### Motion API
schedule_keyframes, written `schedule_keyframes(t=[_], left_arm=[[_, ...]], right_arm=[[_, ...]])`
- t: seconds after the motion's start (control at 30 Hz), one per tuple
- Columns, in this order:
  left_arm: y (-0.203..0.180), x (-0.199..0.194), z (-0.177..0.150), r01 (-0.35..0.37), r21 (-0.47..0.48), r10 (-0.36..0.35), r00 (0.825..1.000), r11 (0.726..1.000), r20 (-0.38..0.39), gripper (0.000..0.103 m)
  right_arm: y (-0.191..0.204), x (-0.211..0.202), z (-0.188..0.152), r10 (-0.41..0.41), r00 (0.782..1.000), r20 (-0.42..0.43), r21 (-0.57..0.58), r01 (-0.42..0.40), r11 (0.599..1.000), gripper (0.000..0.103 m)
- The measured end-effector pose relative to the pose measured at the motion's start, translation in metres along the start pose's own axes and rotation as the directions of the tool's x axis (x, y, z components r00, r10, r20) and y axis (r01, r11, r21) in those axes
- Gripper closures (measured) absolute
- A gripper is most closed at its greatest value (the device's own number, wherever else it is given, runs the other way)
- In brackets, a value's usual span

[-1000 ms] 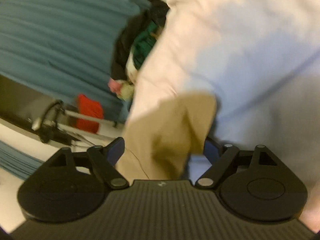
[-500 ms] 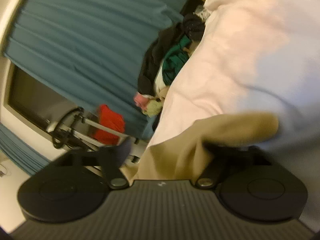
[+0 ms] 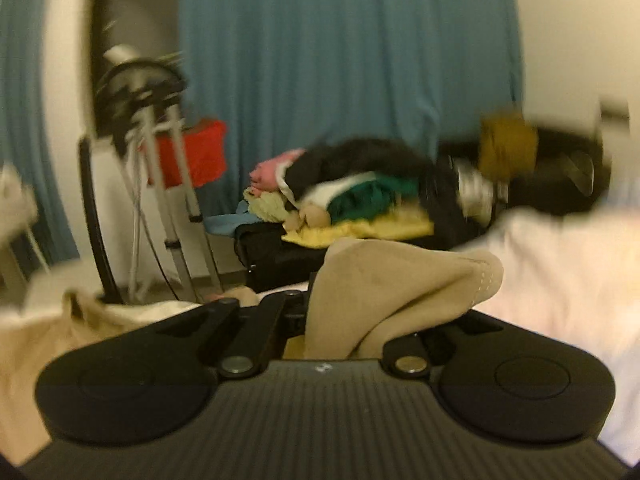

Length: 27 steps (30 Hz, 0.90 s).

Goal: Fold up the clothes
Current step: 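Fold the held sleeve with the right gripper across the sweatshirt body, then open the right gripper and release the sleeve onto the sweatshirt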

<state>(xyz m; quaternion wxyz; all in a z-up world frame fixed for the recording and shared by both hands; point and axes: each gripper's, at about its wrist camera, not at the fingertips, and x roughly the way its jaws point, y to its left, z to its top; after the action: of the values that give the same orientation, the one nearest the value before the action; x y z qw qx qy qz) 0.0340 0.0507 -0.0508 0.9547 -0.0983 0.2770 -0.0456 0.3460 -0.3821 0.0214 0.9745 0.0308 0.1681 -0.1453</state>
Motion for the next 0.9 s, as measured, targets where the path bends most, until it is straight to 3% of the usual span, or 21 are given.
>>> schedule_keyframes(t=[0.2,0.33,0.4,0.53,0.6,0.73,0.83,0.9], left_arm=[[0.027,-0.011,0.017,-0.034,-0.046,0.036,0.999,0.998,0.034,0.025],[0.04,-0.006,0.017,-0.109,-0.044,0.11,0.993,0.993,0.03,0.024],[0.043,0.004,0.014,-0.11,-0.042,0.11,0.994,0.993,0.009,0.024],[0.046,0.021,0.009,-0.101,-0.039,0.099,0.995,0.994,-0.03,0.024],[0.046,0.025,0.006,-0.09,-0.037,0.088,0.995,0.995,-0.038,0.024],[0.045,0.025,0.004,-0.082,-0.033,0.081,0.996,0.996,-0.034,0.024],[0.041,0.021,0.005,-0.08,-0.029,0.079,0.997,0.996,-0.026,0.024],[0.039,0.015,0.006,-0.076,-0.025,0.076,0.997,0.997,-0.02,0.024]], right_arm=[[0.118,-0.036,-0.013,0.037,0.997,0.07,-0.323,-0.013,0.946,0.094],[0.179,-0.026,-0.052,0.121,0.992,-0.038,-0.407,-0.126,0.905,0.094],[0.203,-0.019,-0.073,0.133,0.989,-0.065,-0.463,-0.148,0.874,0.094],[0.229,-0.012,-0.091,0.149,0.983,-0.104,-0.485,-0.181,0.856,0.092],[0.234,-0.006,-0.091,0.172,0.973,-0.152,-0.487,-0.225,0.844,0.081],[0.226,-0.018,-0.082,0.28,0.94,-0.195,-0.424,-0.338,0.84,0.012],[0.21,-0.046,-0.071,0.385,0.902,-0.197,-0.324,-0.43,0.843,0.01],[0.192,-0.079,-0.067,0.41,0.894,-0.181,-0.279,-0.446,0.85,0.01]])
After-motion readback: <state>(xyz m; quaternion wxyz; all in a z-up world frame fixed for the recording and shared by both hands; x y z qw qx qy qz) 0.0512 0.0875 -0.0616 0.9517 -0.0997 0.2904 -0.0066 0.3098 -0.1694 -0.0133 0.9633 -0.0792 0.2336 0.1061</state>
